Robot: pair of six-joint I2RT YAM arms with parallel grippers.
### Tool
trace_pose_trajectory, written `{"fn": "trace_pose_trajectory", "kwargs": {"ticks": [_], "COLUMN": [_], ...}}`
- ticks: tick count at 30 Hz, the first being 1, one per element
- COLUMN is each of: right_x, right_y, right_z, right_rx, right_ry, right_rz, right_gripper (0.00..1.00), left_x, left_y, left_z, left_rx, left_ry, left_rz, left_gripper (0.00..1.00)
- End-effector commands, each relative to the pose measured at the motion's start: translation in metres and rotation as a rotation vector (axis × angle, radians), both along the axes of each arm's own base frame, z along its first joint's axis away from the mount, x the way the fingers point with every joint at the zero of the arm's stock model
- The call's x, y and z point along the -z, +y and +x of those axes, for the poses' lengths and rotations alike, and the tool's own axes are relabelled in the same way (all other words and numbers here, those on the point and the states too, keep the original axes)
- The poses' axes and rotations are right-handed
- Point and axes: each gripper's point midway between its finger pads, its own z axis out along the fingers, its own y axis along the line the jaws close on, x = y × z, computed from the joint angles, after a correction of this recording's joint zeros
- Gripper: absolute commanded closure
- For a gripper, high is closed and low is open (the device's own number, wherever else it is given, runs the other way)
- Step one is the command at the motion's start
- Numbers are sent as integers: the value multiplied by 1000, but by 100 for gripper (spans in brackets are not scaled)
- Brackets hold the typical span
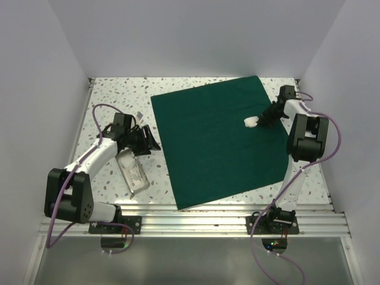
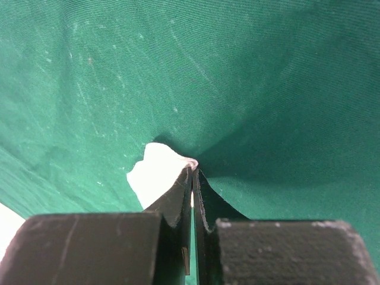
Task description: Prepare the surgical pack
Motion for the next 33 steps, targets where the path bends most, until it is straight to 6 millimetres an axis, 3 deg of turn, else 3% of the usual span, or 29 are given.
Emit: {"fn": "trace_pose_trajectory", "kwargs": {"ticks": [1, 17, 23, 32, 33], "right_x": [-44, -70, -80, -141, -150], "right_y": [-2, -6, 14, 79, 93], "right_z": [10, -8, -24, -56, -62], "right_rx": [-6, -15, -86, -370, -414], "right_ry": [-90, -121, -108, -184, -198], "right_rz": [-37, -95, -98, -83, -70], "right_gripper": [100, 100, 100, 100, 100], "left_x": [-6, -8, -27, -89, -101], "left_y": [-5, -6, -23, -56, -61], "left_z": [5, 5, 10, 16, 17], "left_rx": [16, 32, 124, 279, 304], "left_ry": [-32, -36, -125, -359, -407], "left_rz": [-17, -12, -102, -315, -346], "left_gripper": [42, 38, 29, 24, 22]}}
